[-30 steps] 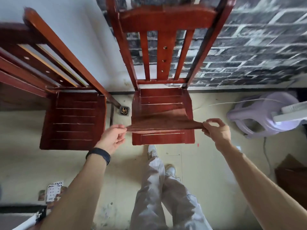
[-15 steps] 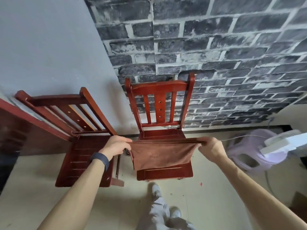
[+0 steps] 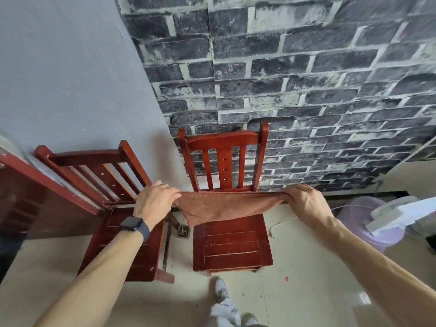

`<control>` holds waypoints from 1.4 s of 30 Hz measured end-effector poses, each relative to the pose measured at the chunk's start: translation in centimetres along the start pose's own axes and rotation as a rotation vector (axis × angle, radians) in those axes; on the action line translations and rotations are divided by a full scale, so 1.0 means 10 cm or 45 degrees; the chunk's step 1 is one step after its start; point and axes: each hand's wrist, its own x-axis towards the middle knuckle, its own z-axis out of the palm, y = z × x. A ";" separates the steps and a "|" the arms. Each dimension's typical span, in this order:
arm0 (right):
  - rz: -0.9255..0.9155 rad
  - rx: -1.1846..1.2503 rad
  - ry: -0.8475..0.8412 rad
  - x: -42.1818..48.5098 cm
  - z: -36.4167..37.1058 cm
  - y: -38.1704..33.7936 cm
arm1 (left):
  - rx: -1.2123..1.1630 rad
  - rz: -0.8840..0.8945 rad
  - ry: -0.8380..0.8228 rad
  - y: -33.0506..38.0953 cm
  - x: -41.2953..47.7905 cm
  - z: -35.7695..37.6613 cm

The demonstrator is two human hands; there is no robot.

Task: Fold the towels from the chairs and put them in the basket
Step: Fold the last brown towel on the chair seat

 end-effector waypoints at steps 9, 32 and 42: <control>-0.052 -0.135 -0.213 0.11 -0.12 -0.04 | 0.516 0.521 -0.045 -0.20 -0.07 0.24; 0.141 -0.152 -0.524 0.85 0.81 0.09 | 0.332 0.286 -0.320 -0.40 0.46 1.35; 0.139 -0.118 -0.291 1.08 1.24 0.21 | 0.306 0.217 -0.276 -0.58 0.81 1.65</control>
